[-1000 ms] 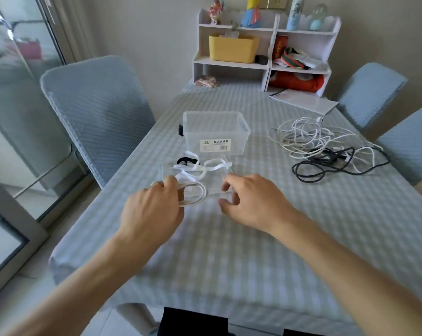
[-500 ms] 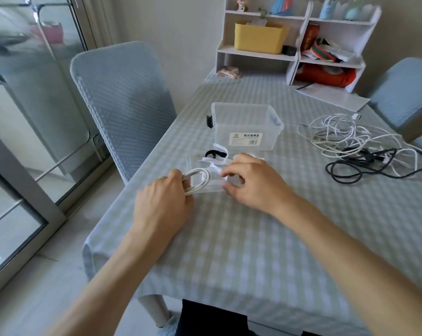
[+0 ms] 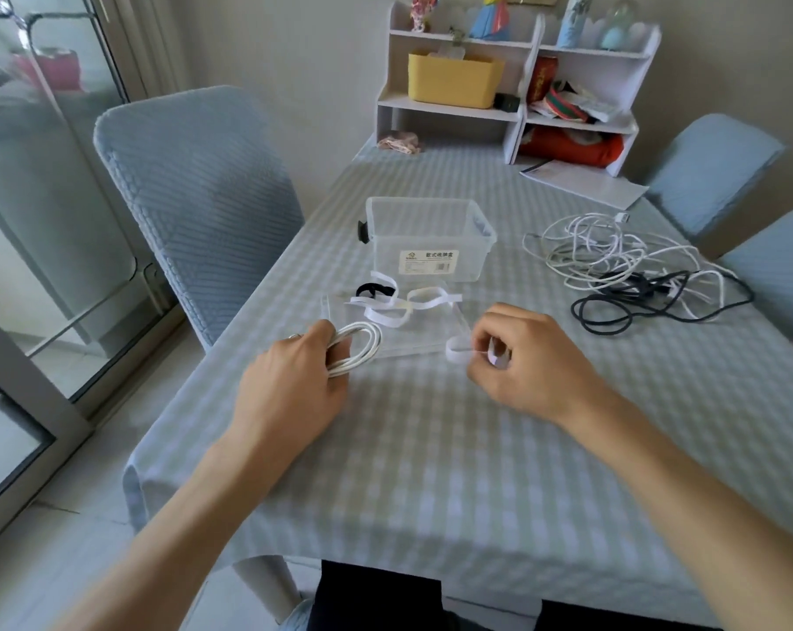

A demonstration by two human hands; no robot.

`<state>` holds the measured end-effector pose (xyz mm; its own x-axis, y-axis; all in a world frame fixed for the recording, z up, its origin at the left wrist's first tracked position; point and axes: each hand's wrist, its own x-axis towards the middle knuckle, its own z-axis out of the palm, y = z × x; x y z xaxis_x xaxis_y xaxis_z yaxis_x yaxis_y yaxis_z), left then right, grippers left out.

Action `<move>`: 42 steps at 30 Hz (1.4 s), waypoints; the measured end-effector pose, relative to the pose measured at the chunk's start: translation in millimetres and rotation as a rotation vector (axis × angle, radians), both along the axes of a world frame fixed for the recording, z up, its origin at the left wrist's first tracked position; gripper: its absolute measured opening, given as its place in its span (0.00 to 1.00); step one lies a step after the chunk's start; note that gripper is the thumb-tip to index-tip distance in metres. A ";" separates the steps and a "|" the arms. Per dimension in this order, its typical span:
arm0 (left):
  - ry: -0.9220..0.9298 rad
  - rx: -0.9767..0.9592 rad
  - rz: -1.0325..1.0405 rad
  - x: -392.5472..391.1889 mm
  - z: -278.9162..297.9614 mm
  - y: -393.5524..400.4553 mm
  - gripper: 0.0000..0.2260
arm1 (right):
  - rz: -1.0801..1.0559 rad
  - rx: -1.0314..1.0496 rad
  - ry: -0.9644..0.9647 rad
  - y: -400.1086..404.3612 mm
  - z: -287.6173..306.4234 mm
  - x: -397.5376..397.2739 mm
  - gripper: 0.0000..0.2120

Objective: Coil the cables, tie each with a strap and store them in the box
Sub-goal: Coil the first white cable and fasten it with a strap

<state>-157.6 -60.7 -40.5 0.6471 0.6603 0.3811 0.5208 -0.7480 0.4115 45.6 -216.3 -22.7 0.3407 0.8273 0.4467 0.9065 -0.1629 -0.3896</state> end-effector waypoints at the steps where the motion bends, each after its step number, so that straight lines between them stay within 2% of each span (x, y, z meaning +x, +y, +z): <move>1: -0.004 0.000 -0.034 4.6 0.8 -4.8 0.08 | -0.028 0.000 -0.020 -12.8 -0.2 4.8 0.07; 3: 0.014 0.001 -0.102 18.5 2.6 -17.9 0.09 | -0.058 -0.001 -0.041 -33.5 -2.7 12.6 0.08; 6: 0.049 0.013 -0.251 52.2 6.5 -47.2 0.10 | -0.083 -0.062 -0.062 -64.2 -10.6 22.3 0.01; 11: 0.123 0.089 -0.404 106.2 15.0 -80.8 0.06 | -0.082 -0.164 -0.084 -100.4 -14.5 43.1 0.10; 15: 0.016 0.010 -0.538 134.6 11.2 -87.3 0.10 | -0.063 -0.148 -0.053 -117.2 -10.6 57.0 0.04; 16: -0.019 -0.049 -0.588 140.9 9.9 -88.7 0.08 | -0.087 -0.110 0.026 -120.6 -10.2 60.3 0.04; 18: -0.101 -0.203 -0.709 150.3 9.9 -90.4 0.05 | -0.093 0.029 0.330 -123.2 -7.7 65.5 0.07; 20: -0.110 -0.316 -0.817 156.8 11.3 -91.6 0.10 | -0.042 0.160 0.652 -124.4 -6.5 71.7 0.13; 21: -0.091 -0.344 -0.855 160.0 12.9 -91.8 0.11 | -0.016 0.215 0.750 -124.5 -6.7 76.3 0.14; 25: -0.140 -0.456 -0.907 169.4 22.6 -91.3 0.10 | 0.038 0.366 1.059 -123.7 -3.7 87.5 0.04; 28: -0.162 -0.599 -0.937 177.0 22.9 -92.2 0.10 | 0.069 0.396 1.213 -120.0 -3.7 94.0 0.10; 32: -0.123 -0.768 -0.931 181.2 18.0 -99.2 0.06 | 0.065 0.365 1.168 -118.2 -5.6 100.7 0.09; 35: -0.085 -0.908 -0.937 181.2 16.3 -102.8 0.17 | 0.042 0.351 1.119 -119.2 -5.4 100.7 0.08; 36: -0.075 -0.977 -0.917 179.9 18.0 -101.7 0.18 | 0.025 0.350 1.101 -118.4 -6.8 101.2 0.08; 39: -0.037 -1.145 -0.866 174.9 24.6 -96.3 0.09 | -0.018 0.338 1.026 -119.9 -10.3 103.3 0.03; 42: -0.016 -1.167 -0.812 171.9 25.0 -89.3 0.08 | -0.004 0.282 0.985 -120.8 -11.7 102.2 0.06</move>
<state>14.2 -149.9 -15.5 0.9933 0.0489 -0.1045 0.1075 -0.0645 0.9921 147.8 -337.1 -34.5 0.6639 0.7335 0.1455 0.1632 0.0478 -0.9854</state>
